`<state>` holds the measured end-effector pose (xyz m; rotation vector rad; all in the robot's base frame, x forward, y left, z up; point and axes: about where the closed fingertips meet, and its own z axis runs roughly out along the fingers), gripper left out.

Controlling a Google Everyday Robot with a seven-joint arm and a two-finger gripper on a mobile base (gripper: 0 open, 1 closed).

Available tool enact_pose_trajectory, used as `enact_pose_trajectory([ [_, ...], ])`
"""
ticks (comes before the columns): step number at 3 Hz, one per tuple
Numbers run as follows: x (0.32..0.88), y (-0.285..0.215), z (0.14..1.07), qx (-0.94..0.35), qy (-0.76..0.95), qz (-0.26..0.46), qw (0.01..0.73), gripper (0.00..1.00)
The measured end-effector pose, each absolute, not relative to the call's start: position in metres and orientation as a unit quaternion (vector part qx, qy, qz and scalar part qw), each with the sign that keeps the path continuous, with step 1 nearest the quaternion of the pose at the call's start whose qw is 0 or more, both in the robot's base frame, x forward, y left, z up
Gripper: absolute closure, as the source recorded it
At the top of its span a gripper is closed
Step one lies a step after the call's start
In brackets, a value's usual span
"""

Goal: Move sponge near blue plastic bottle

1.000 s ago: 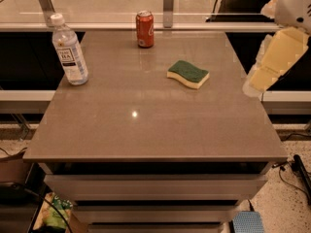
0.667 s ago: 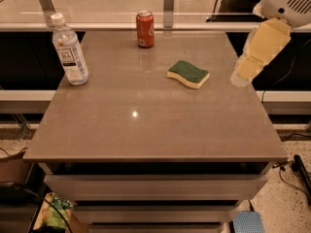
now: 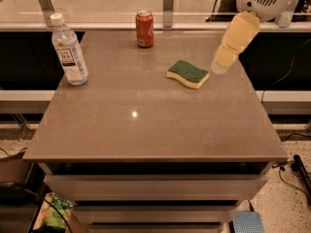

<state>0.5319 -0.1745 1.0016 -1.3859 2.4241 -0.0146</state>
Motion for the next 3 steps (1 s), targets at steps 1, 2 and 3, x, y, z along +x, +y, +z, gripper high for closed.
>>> enact_pose_trajectory([
  [1,0.550,-0.171,0.991,-0.473,0.866,-0.008,0.161,0.00],
  [2,0.572,-0.170,0.978,-0.463,0.873,-0.006,0.156,0.00],
  [3,0.590,-0.169,0.966,-0.459,0.875,0.001,0.153,0.00],
])
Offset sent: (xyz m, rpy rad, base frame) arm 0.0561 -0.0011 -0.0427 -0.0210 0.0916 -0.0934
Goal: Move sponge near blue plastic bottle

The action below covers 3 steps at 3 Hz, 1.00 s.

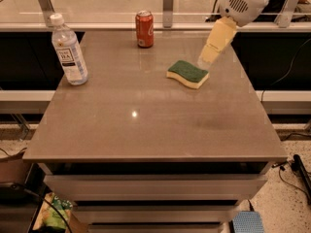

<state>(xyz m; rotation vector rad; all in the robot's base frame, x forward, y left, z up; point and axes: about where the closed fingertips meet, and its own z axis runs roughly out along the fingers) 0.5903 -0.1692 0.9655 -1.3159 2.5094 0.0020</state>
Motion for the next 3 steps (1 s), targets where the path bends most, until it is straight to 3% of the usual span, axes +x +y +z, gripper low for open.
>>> enact_pose_trajectory([
  [3,0.631,-0.158,0.917,-0.455,0.881,0.018,0.124,0.00],
])
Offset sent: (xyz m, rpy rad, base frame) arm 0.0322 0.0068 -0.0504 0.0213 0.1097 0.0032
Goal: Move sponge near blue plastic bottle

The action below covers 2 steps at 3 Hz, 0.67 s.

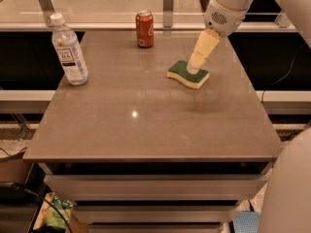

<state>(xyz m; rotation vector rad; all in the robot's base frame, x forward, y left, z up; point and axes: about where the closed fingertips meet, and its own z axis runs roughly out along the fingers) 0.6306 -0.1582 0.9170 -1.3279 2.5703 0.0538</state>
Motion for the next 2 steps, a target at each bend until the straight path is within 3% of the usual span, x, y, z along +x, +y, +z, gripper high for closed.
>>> enact_pose_trajectory([
  [2,0.644,-0.149,0.889,-0.454,0.885,0.016,0.105,0.00],
])
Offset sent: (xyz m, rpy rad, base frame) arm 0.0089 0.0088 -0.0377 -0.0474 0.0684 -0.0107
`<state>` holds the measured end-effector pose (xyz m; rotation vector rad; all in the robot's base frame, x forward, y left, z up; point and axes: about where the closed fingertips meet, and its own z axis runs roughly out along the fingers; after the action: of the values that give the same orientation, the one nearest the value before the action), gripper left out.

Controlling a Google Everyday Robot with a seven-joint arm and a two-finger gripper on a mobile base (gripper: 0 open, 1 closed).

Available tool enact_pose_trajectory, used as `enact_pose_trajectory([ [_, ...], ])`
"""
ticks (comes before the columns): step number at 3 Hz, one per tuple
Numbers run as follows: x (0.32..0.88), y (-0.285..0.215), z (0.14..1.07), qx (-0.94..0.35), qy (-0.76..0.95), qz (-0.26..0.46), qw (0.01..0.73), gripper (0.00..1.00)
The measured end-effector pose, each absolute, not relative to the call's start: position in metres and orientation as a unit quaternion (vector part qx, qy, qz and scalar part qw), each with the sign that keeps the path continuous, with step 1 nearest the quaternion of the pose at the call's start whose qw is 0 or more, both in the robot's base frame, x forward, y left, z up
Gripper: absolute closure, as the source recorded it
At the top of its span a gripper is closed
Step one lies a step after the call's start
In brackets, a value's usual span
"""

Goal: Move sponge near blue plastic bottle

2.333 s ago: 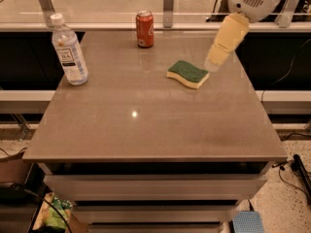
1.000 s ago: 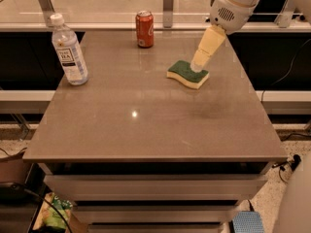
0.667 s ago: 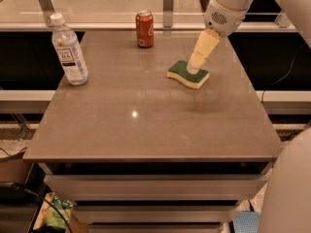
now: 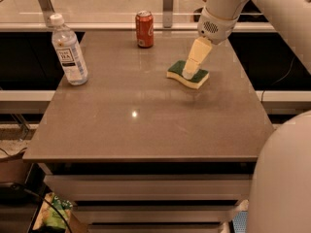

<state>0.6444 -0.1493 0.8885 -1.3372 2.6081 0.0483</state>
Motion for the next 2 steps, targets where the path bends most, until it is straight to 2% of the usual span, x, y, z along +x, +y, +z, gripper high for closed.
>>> enact_pose_trajectory([
  [2,0.648,-0.136,0.863,-0.461,0.883,0.012,0.086,0.00],
])
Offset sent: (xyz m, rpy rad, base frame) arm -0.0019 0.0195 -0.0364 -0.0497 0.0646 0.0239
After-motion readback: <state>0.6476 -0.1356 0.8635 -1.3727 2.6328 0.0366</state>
